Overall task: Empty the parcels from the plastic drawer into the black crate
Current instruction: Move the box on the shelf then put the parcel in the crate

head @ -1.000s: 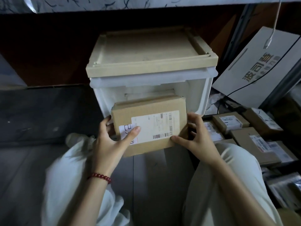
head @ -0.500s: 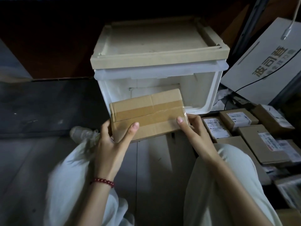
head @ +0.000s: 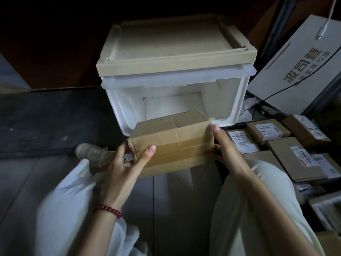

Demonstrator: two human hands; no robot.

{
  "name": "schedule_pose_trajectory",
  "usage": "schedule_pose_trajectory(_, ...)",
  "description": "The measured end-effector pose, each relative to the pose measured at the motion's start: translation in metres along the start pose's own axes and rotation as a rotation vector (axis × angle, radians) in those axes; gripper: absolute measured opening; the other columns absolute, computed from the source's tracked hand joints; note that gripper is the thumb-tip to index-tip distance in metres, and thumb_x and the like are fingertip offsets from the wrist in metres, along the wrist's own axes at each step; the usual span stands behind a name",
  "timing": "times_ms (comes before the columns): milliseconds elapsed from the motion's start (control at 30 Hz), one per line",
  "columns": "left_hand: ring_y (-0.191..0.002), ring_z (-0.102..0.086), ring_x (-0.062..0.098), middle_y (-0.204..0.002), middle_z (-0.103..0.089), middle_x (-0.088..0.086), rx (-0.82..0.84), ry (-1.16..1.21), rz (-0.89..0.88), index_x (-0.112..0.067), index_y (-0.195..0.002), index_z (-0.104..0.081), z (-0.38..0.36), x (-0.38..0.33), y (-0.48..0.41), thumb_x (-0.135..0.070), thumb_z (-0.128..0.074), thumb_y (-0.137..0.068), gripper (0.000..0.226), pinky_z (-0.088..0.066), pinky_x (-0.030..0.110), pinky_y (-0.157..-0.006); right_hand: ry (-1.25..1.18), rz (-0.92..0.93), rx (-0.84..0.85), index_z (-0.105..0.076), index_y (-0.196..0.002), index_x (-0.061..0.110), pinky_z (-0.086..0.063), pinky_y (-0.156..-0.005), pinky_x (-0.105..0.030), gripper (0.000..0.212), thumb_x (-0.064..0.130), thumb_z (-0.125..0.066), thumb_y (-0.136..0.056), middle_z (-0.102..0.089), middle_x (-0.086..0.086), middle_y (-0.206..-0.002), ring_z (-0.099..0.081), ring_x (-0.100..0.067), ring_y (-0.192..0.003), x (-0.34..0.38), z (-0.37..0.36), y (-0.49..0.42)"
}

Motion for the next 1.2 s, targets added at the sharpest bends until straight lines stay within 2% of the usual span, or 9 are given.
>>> schedule_pose_trajectory(100, -0.09, -0.061, -0.01, -0.102, -0.066, -0.022, 0.011, -0.01, 0.011, -0.04, -0.115, -0.056, -0.002, -0.001, 0.001, -0.084, -0.059, -0.05, 0.079, -0.046, 0.018, -0.074, 0.022, -0.048, 0.046, -0.055, -0.098, 0.065, -0.031, -0.113, -0.038, 0.049, 0.09, -0.039, -0.06, -0.052, 0.027, -0.127, -0.045, -0.006, -0.129, -0.005, -0.003, -0.001)
schedule_pose_trajectory(267, -0.086, -0.062, -0.009, -0.103, -0.065, -0.012, -0.07, 0.106, -0.014, -0.03, -0.106, -0.052, 0.005, -0.005, 0.0, -0.074, -0.065, -0.054, 0.07, -0.049, 0.015, -0.071, 0.051, -0.115, 0.049, -0.055, -0.125, 0.023, -0.04, -0.104, -0.041, 0.1, 0.094, -0.036, -0.057, -0.059, -0.001, -0.126, -0.055, -0.019, -0.118, -0.016, -0.004, -0.003)
schedule_pose_trajectory(400, -0.089, -0.063, 0.001, -0.1, -0.066, -0.01, -0.108, 0.083, 0.005, -0.031, -0.101, -0.05, 0.01, 0.001, -0.002, -0.083, -0.059, -0.051, 0.073, -0.047, 0.026, -0.074, -0.114, -0.106, 0.026, -0.053, -0.127, 0.022, -0.048, -0.078, -0.032, 0.067, 0.073, -0.039, -0.085, -0.063, 0.005, -0.122, -0.063, -0.01, -0.104, -0.011, -0.004, -0.005)
schedule_pose_trajectory(500, -0.092, -0.062, -0.003, -0.109, -0.064, -0.014, -0.095, 0.085, 0.017, -0.038, -0.106, -0.049, 0.01, 0.003, -0.002, -0.086, -0.057, -0.049, 0.075, -0.048, 0.027, -0.075, -0.134, -0.084, 0.05, -0.055, -0.127, 0.037, -0.046, -0.081, -0.031, 0.056, 0.069, -0.03, -0.088, -0.065, 0.014, -0.119, -0.062, -0.007, -0.105, -0.008, -0.004, -0.006)
schedule_pose_trajectory(733, -0.097, -0.051, -0.008, -0.103, -0.056, -0.027, -0.023, -0.021, 0.051, -0.05, -0.102, -0.051, 0.001, 0.002, -0.002, -0.096, -0.035, -0.051, 0.07, -0.044, 0.026, -0.082, -0.227, -0.077, 0.064, -0.068, -0.057, 0.037, -0.043, -0.08, -0.033, 0.067, 0.068, -0.02, -0.093, -0.074, 0.015, -0.083, -0.069, -0.001, -0.075, -0.01, -0.001, -0.009)
schedule_pose_trajectory(800, -0.098, -0.053, -0.004, -0.103, -0.056, -0.025, -0.037, 0.012, 0.057, -0.046, -0.101, -0.049, 0.0, 0.002, -0.002, -0.096, -0.037, -0.049, 0.072, -0.046, 0.032, -0.085, -0.179, -0.058, 0.05, -0.07, -0.065, 0.04, -0.042, -0.077, -0.034, 0.06, 0.066, -0.025, -0.094, -0.074, 0.016, -0.084, -0.069, 0.002, -0.076, -0.01, 0.0, -0.01)
schedule_pose_trajectory(867, -0.098, -0.055, 0.0, -0.102, -0.058, -0.021, -0.065, 0.034, 0.045, -0.041, -0.101, -0.048, 0.001, 0.001, -0.002, -0.096, -0.038, -0.049, 0.076, -0.046, 0.029, -0.078, -0.184, -0.065, 0.05, -0.069, -0.097, 0.043, -0.044, -0.076, -0.034, 0.045, 0.07, -0.034, -0.089, -0.072, 0.015, -0.102, -0.069, -0.003, -0.089, -0.01, -0.001, -0.01)
schedule_pose_trajectory(1033, -0.1, -0.059, 0.006, -0.108, -0.062, -0.018, -0.09, 0.031, 0.033, -0.046, -0.115, -0.049, -0.001, -0.001, -0.001, -0.091, -0.047, -0.052, 0.078, -0.049, 0.029, -0.075, -0.158, -0.07, 0.082, -0.053, -0.126, 0.05, -0.041, -0.1, -0.04, 0.065, 0.081, -0.05, -0.069, -0.053, 0.019, -0.133, -0.048, -0.009, -0.126, -0.012, -0.005, -0.005)
schedule_pose_trajectory(1200, -0.109, -0.057, 0.005, -0.119, -0.061, -0.016, -0.113, -0.081, -0.089, -0.042, -0.126, -0.049, -0.012, -0.02, -0.002, -0.071, -0.073, -0.059, 0.077, -0.045, 0.024, -0.08, -0.006, 0.116, -0.052, -0.05, -0.131, 0.034, -0.045, -0.098, -0.027, 0.045, 0.04, -0.064, -0.088, -0.056, 0.003, -0.127, -0.057, -0.007, -0.112, 0.015, 0.012, 0.006)
Point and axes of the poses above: each hand's wrist, its own y-axis away from the middle knuckle, its own z-axis out of the back of the hand, x = y × z, the point moved 9 cm from there along -y, towards the middle knuckle
